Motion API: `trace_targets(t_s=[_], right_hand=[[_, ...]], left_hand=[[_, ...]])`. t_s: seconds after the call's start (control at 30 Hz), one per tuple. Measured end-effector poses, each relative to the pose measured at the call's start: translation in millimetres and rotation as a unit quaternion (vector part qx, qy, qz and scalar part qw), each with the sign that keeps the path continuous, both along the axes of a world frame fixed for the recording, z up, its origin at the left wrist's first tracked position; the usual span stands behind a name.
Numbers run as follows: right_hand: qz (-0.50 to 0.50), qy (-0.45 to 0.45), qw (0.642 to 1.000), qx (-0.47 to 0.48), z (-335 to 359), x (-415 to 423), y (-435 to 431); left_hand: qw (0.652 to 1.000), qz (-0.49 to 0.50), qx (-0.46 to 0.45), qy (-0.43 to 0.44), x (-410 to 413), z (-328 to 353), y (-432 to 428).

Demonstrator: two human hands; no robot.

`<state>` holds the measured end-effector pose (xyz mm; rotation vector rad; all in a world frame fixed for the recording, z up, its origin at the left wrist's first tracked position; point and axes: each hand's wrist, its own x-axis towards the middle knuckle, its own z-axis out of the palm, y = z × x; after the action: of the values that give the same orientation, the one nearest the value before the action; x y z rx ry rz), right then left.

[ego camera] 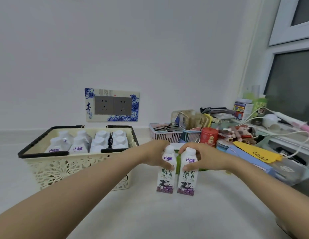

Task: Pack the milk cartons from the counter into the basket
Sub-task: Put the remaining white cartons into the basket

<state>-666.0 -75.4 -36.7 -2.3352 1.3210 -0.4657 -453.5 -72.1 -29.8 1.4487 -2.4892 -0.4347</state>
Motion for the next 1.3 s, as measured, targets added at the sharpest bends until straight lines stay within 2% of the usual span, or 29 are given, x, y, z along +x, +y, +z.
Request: trace_targets(t_s=[0.17,0.3,0.53,0.87,1.07,1.3], right_hand=[[-0.003,0.002,0.999,-0.04,1,2,12],[0.036,-0.065,0.997,-0.025,19,19,37],[0.147,-0.124,0.981,0.006,40,105,73],[0.213,-0.037,0.976,-0.038,17,244,75],[0.211,0.035,0.976,-0.037,2,264,73],[0.217,0.025,0.976,-0.009,3,264,74]], left_hand=[[0.998,-0.004,-0.053,-0.018,11,4,24],[0.997,0.005,-0.048,0.066,57,24,61],[0.989,0.066,-0.039,0.129,170,47,128],[0.961,0.156,-0.101,0.203,281,35,180],[0.955,0.141,-0.133,0.225,294,33,179],[0.951,0.106,-0.161,0.242,286,37,165]])
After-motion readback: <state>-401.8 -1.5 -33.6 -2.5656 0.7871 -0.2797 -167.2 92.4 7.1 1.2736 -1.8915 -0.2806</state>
